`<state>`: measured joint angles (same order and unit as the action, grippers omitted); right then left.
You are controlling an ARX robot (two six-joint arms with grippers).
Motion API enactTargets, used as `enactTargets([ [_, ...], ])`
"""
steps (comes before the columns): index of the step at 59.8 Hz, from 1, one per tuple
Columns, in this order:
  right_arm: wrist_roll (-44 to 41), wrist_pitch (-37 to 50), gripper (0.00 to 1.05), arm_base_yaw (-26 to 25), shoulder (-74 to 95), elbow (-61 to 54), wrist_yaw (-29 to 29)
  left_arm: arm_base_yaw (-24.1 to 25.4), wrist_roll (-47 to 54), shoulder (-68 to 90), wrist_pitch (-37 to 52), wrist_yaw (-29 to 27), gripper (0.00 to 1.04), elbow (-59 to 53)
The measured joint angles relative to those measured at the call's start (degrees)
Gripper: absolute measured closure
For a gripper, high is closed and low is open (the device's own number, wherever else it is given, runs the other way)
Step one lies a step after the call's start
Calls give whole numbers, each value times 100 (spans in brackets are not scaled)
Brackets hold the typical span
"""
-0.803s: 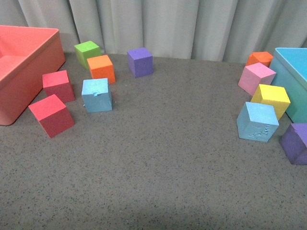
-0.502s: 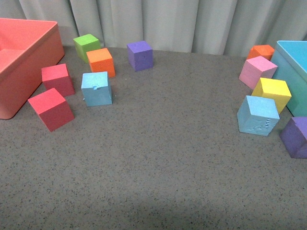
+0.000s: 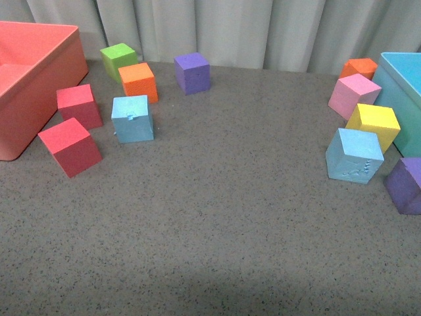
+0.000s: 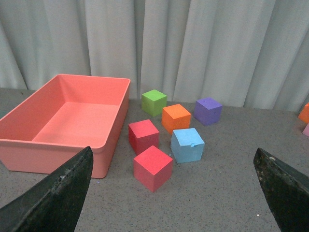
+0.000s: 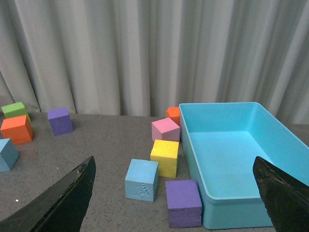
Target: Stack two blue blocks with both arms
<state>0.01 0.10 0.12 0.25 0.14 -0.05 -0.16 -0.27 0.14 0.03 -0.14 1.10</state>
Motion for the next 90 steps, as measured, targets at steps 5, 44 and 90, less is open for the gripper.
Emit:
enactTargets([
  [5,0,0,10,0,0,0,0,0,0,0,0,0,7,0],
  [44,-278,2072,10,691,8076,3213,1283,0,0,0,0,0,7,0],
  [90,1379,-739,10,562,11683,6441,258,0,0,-2,0,0,7,0],
])
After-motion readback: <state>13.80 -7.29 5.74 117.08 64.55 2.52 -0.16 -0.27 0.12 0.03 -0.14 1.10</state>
